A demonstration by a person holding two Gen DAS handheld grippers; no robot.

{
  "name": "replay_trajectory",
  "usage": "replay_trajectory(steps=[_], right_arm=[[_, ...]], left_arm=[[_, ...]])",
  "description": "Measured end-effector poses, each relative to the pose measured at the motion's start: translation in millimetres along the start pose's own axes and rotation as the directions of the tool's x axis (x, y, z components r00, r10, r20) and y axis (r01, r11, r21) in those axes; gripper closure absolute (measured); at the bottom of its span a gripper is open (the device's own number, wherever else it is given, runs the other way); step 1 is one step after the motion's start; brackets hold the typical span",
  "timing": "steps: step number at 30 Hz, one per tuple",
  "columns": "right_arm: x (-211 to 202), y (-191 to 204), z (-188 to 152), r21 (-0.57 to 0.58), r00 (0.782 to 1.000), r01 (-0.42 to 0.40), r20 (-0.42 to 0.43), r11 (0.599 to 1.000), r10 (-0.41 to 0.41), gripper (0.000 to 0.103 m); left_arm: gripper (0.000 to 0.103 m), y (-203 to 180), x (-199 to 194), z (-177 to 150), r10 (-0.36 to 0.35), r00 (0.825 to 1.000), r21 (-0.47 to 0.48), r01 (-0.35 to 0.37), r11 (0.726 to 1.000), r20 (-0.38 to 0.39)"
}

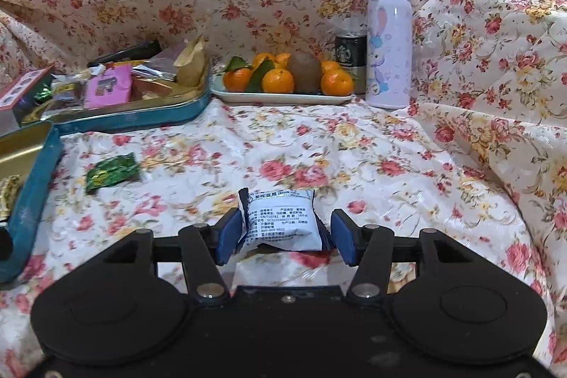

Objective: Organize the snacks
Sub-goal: 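Grasp the green-wrapped candy with the left tool while the right tool holds the white packet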

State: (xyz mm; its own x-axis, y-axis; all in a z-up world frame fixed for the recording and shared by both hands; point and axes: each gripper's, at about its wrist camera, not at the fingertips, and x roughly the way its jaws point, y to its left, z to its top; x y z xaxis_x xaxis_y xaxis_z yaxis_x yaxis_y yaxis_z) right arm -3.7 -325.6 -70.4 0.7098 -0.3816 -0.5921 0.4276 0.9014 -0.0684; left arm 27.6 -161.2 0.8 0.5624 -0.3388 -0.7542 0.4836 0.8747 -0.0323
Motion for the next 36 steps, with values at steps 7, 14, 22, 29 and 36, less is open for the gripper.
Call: replay_trajectory(steps=[7, 14, 22, 29, 36], right_arm=[[19.8, -22.0, 4.5, 0.033, 1.0, -0.002, -0.009, 0.999, 0.002, 0.047], [24.5, -36.5, 1.4, 0.099, 0.995, -0.103, 0.015, 0.99, 0.103, 0.031], [26.2, -36.6, 0.9, 0.124, 0.993, -0.116, 0.027, 0.986, 0.113, 0.031], [24.2, -39.5, -0.1, 0.137, 0.993, -0.121, 0.032, 0.983, 0.117, 0.031], [23.3, -39.4, -0.4, 0.143, 0.993, -0.121, 0.035, 0.982, 0.117, 0.031]], left_arm=[[0.069, -7.9, 20.6, 18.8, 0.009, 1.0, 0.066, -0.007, 0.998, -0.027], [0.069, -10.8, 42.5, 42.0, 0.02, 0.999, 0.139, -0.013, 0.99, -0.05], [0.068, -10.7, 70.9, 60.6, 0.038, 0.998, 0.258, -0.023, 0.966, -0.055], [0.068, -13.2, 88.6, 70.0, 0.03, 0.997, 0.34, -0.003, 0.941, -0.075], [0.068, -13.2, 105.0, 70.7, 0.04, 0.992, 0.362, 0.006, 0.932, -0.119]])
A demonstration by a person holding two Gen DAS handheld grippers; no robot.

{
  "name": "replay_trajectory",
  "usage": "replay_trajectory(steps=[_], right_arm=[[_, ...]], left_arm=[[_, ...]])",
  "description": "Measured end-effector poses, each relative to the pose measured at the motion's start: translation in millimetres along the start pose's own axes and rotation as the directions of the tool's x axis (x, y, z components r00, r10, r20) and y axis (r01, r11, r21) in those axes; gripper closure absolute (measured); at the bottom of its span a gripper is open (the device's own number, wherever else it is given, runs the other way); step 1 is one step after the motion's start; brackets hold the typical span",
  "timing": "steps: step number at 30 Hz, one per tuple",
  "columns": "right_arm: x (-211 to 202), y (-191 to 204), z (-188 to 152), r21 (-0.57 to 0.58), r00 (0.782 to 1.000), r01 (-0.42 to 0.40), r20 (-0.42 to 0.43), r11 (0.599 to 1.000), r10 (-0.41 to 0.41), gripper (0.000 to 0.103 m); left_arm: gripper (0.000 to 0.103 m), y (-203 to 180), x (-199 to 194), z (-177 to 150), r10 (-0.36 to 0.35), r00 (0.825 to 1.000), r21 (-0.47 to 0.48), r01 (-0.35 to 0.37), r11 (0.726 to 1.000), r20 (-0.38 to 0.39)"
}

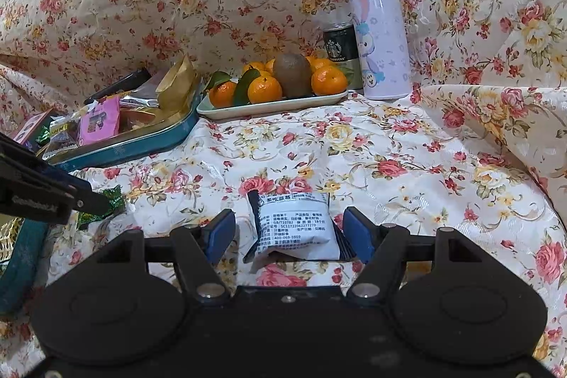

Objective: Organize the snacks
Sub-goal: 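Grasp the green-wrapped candy with the left tool while the right tool holds the white packet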

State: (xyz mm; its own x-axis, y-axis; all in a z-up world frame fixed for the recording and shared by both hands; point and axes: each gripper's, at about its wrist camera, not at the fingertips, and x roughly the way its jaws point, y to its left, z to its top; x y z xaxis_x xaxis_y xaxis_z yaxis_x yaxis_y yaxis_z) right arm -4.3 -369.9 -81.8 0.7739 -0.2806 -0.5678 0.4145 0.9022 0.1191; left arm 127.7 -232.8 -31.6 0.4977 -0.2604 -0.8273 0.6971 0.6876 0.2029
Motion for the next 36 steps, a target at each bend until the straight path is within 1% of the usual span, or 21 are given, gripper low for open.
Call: replay_trajectory(steps=[3, 5, 6, 9, 12, 16, 20, 26, 30, 36], right_arm=[[0.0, -0.1, 0.0, -0.001, 1.0, 0.0, 0.0, 1.0, 0.0, 0.031], [0.0, 0.0, 0.0, 0.0, 1.0, 0.0, 0.0, 1.0, 0.0, 0.031], [-0.1, 0.1, -0.1, 0.001, 1.0, 0.0, 0.001, 1.0, 0.0, 0.031], [-0.3, 0.2, -0.3, 0.002, 1.0, 0.0, 0.001, 1.0, 0.0, 0.031], [-0.1, 0.1, -0.2, 0.002, 1.0, 0.0, 0.001, 1.0, 0.0, 0.031], [0.0, 0.0, -0.2, 0.001, 1.0, 0.0, 0.001, 1.0, 0.0, 0.031], [0.1, 0.0, -0.1, 0.001, 1.0, 0.0, 0.001, 1.0, 0.0, 0.031], [0.0, 0.3, -0.3, 0.001, 1.0, 0.001, 0.002, 1.0, -0.001, 0.03], [0.2, 0.3, -0.2, 0.001, 1.0, 0.001, 0.002, 1.0, -0.001, 0.03], [0.1, 0.1, -0.3, 0.001, 1.0, 0.001, 0.003, 1.0, -0.001, 0.03]], left_arm=[[0.067, 1.1, 2.4, 0.0, 0.008, 1.0, -0.006, -0.008, 1.0, -0.007], [0.064, 1.5, 2.4, 0.9, 0.0, 1.0, -0.015, 0.0, 1.0, -0.012], [0.06, 1.6, 2.5, 1.3, -0.009, 1.0, -0.021, 0.009, 1.0, -0.016], [0.059, -2.4, 1.4, 1.6, -0.013, 1.0, -0.039, 0.013, 0.999, -0.021], [0.058, -7.5, -1.5, 0.7, -0.034, 0.999, -0.05, 0.033, 0.998, -0.022], [0.058, -13.5, -2.7, -0.2, -0.027, 1.0, -0.018, 0.027, 0.999, -0.015], [0.058, -10.9, -0.3, -0.6, -0.023, 1.0, 0.006, 0.023, 1.0, -0.012], [0.058, -10.5, 1.9, -2.1, -0.035, 0.999, 0.07, 0.036, 0.997, -0.019], [0.057, -12.1, 6.2, 0.7, -0.042, 0.999, 0.062, 0.043, 0.997, -0.024], [0.058, -16.5, 7.4, 0.7, -0.027, 0.999, 0.041, 0.028, 0.999, -0.019]])
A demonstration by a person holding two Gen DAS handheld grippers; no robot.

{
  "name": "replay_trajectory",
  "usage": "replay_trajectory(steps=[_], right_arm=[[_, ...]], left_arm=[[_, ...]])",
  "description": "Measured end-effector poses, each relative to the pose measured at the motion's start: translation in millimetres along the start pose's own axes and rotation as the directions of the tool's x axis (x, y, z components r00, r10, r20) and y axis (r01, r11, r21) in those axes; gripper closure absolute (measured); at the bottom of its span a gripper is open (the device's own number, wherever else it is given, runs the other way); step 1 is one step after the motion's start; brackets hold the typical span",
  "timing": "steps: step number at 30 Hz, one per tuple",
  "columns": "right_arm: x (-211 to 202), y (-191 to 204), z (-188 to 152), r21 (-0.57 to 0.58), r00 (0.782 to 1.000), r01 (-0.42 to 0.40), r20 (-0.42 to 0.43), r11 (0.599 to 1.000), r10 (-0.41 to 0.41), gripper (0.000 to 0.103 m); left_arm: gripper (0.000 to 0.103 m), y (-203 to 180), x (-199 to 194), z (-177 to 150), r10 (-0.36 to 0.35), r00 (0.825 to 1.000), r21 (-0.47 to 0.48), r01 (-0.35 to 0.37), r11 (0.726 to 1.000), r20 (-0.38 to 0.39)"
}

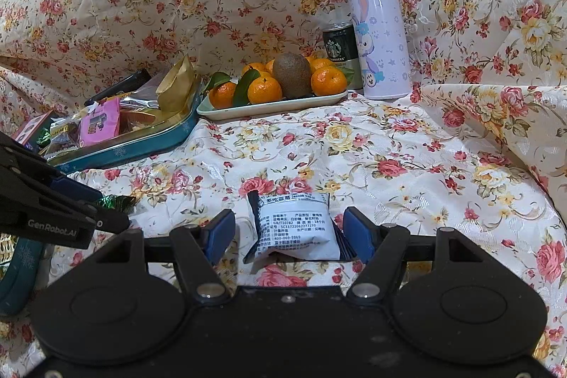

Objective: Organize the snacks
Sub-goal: 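Grasp the green-wrapped candy with the left tool while the right tool holds the white packet, then carry the green candy and the white packet over the gold tin tray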

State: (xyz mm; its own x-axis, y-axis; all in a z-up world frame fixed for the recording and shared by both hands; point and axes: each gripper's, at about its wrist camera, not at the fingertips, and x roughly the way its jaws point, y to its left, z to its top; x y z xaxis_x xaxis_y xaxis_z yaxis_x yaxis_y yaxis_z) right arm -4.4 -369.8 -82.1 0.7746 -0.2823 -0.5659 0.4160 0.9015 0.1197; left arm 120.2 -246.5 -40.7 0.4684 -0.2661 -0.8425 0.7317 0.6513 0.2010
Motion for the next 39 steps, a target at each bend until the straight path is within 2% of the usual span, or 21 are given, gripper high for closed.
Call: replay_trajectory(steps=[3, 8, 13, 21, 24, 29, 36, 39], right_arm=[[-0.1, 0.0, 0.1, 0.0, 1.0, 0.0, 0.0, 1.0, 0.0, 0.03], [-0.7, 0.4, -0.2, 0.003, 1.0, 0.0, 0.001, 1.0, 0.0, 0.03], [-0.6, 0.8, -0.5, 0.006, 1.0, 0.0, 0.003, 1.0, 0.0, 0.03], [-0.4, 1.3, -0.6, 0.006, 1.0, 0.001, 0.003, 1.0, -0.001, 0.03], [-0.6, 0.9, -0.7, 0.007, 1.0, 0.0, 0.004, 1.0, 0.0, 0.03], [-0.8, 0.8, -0.9, 0.008, 1.0, 0.001, 0.004, 1.0, -0.001, 0.03], [-0.6, 1.4, -0.9, 0.007, 1.0, 0.002, 0.004, 1.0, -0.002, 0.03], [-1.0, 1.4, -1.2, 0.007, 1.0, 0.002, 0.004, 1.0, -0.002, 0.03]], left_arm=[[0.065, 0.2, -2.1, -1.9, 0.002, 1.0, -0.043, -0.002, 0.999, -0.005], [0.065, -8.0, -10.8, -9.1, -0.011, 1.0, -0.12, 0.01, 0.993, -0.007], [0.066, -14.0, -23.6, -18.8, -0.044, 0.999, -0.218, 0.041, 0.975, -0.01], [0.066, -14.2, -40.7, -39.9, -0.036, 0.999, -0.319, 0.038, 0.947, 0.012], [0.065, -19.9, -43.8, -49.7, -0.023, 1.0, -0.297, 0.027, 0.955, 0.015], [0.061, -31.5, -45.1, -61.3, 0.001, 1.0, -0.204, 0.004, 0.979, 0.024], [0.06, -29.0, -48.5, -58.6, -0.061, 0.998, -0.105, 0.061, 0.993, 0.008], [0.06, -31.1, -51.5, -59.3, -0.059, 0.998, -0.031, 0.059, 0.998, 0.003]])
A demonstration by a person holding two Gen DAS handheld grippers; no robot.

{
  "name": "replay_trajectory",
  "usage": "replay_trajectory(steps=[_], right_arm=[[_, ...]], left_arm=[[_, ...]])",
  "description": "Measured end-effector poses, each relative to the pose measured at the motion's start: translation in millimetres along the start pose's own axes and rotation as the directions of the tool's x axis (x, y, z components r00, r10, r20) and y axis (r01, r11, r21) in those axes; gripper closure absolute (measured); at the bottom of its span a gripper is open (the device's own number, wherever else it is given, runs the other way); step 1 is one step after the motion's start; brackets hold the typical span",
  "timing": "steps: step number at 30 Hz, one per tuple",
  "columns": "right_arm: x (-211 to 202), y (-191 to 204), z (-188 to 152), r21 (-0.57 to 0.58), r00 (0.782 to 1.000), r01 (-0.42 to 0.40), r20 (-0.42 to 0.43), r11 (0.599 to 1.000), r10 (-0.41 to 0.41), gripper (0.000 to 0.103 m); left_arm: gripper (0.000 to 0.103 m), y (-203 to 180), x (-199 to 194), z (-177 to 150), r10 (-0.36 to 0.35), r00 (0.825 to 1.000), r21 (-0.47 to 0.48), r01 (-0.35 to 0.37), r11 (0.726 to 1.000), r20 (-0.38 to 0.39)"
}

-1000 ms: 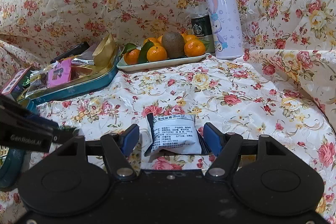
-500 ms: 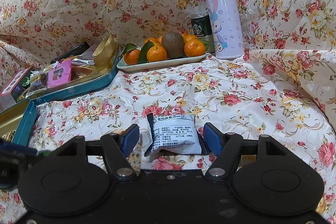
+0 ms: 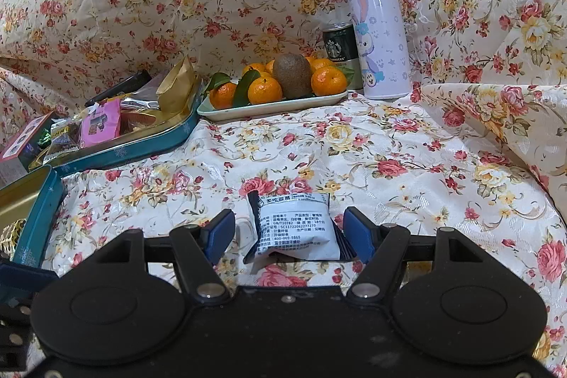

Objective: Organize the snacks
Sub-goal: 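Carry the green candy and the white packet over the gold tin tray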

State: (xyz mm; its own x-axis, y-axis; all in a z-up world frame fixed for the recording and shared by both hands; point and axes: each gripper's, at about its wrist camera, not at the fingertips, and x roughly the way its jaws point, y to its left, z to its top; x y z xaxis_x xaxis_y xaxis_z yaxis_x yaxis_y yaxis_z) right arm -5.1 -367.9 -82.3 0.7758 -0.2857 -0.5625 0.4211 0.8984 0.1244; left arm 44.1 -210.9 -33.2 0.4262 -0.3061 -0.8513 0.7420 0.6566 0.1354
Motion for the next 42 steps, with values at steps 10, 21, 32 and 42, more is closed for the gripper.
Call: replay_trajectory(steps=[10, 21, 32, 42], right_arm=[[0.1, 0.2, 0.0, 0.0, 1.0, 0.0, 0.0, 1.0, 0.0, 0.03], [0.1, 0.5, -0.1, 0.0, 1.0, 0.0, 0.001, 1.0, 0.0, 0.03], [0.2, 0.3, -0.1, 0.0, 1.0, 0.0, 0.002, 1.0, 0.0, 0.029], [-1.8, 0.1, -1.7, 0.013, 1.0, 0.014, 0.018, 1.0, -0.014, 0.045]], left_arm=[[0.059, -8.7, -15.3, -1.8, -0.009, 0.999, 0.163, 0.002, 0.987, 0.043], [0.059, -17.8, -9.7, -3.2, -0.032, 0.999, 0.417, 0.029, 0.909, 0.0], [0.056, -14.5, 3.5, -5.8, -0.053, 0.997, 0.431, 0.069, 0.9, -0.05], [0.071, 2.2, 7.7, -4.1, -0.115, 0.992, 0.1, 0.119, 0.988, -0.044]])
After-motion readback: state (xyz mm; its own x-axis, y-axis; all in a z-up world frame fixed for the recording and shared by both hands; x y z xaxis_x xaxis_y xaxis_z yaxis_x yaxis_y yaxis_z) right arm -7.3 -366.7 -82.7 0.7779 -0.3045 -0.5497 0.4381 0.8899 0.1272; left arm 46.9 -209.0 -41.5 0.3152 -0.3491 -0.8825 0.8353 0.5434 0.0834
